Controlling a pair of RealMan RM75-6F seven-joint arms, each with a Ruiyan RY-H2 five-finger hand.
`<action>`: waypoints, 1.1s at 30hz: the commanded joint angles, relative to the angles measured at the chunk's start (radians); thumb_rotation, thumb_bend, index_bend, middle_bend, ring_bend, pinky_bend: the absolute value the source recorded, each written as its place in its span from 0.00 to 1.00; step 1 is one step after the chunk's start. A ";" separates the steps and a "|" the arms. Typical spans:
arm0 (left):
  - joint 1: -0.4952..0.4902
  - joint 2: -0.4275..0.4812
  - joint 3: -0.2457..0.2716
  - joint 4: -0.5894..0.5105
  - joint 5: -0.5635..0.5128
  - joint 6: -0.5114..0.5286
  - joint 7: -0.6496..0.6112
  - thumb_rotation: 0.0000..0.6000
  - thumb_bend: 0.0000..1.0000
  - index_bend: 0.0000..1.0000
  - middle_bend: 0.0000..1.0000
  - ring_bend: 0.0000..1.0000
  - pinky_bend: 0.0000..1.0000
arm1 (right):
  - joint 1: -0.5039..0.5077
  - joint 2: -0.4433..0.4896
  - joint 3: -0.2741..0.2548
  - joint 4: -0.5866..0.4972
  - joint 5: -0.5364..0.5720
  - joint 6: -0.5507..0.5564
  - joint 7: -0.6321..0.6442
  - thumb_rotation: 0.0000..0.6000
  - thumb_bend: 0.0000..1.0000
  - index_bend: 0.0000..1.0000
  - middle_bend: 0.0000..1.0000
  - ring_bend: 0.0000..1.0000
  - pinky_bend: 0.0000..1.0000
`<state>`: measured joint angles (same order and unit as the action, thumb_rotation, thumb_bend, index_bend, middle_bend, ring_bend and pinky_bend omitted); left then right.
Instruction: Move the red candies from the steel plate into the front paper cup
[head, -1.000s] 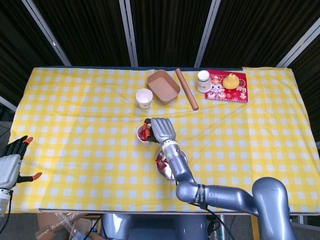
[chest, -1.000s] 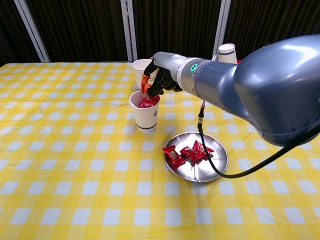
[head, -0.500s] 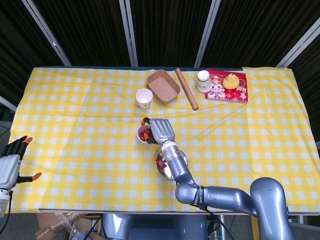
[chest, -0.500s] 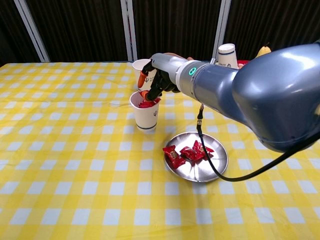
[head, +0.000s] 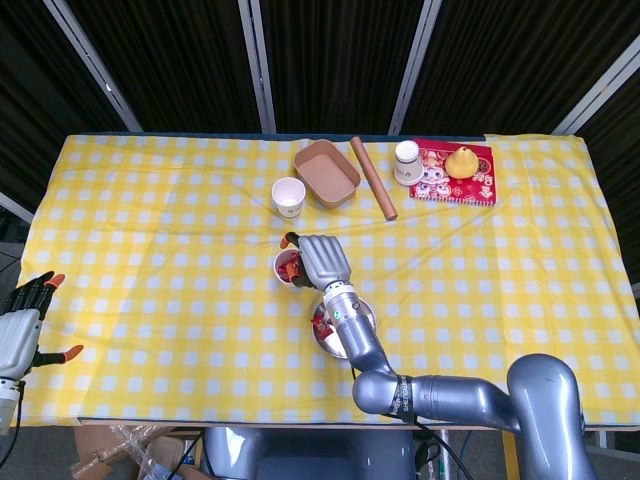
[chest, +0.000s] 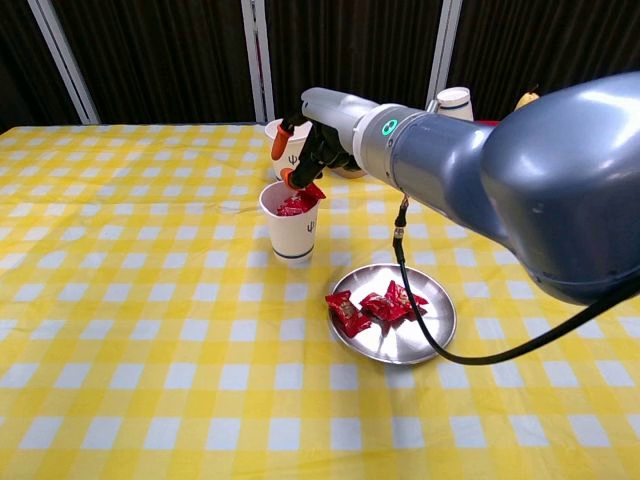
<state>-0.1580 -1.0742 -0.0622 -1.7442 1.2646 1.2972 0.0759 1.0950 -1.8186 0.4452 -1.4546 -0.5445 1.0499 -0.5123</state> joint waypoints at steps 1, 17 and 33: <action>0.000 0.000 0.000 0.000 0.001 0.000 -0.001 1.00 0.00 0.04 0.00 0.00 0.00 | -0.005 0.005 -0.004 -0.011 0.002 0.008 -0.004 1.00 0.51 0.36 0.82 0.97 0.91; 0.004 -0.005 0.000 0.006 0.012 0.015 0.000 1.00 0.00 0.04 0.00 0.00 0.00 | -0.110 0.148 -0.069 -0.232 -0.150 0.129 0.000 1.00 0.51 0.36 0.71 0.82 0.75; 0.019 -0.029 0.012 0.044 0.090 0.086 0.044 1.00 0.00 0.00 0.00 0.00 0.00 | -0.515 0.589 -0.439 -0.448 -0.567 0.395 0.073 1.00 0.37 0.00 0.00 0.00 0.00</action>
<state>-0.1414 -1.0998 -0.0529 -1.7053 1.3478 1.3765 0.1134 0.6369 -1.2695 0.0586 -1.8911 -1.0570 1.3987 -0.4645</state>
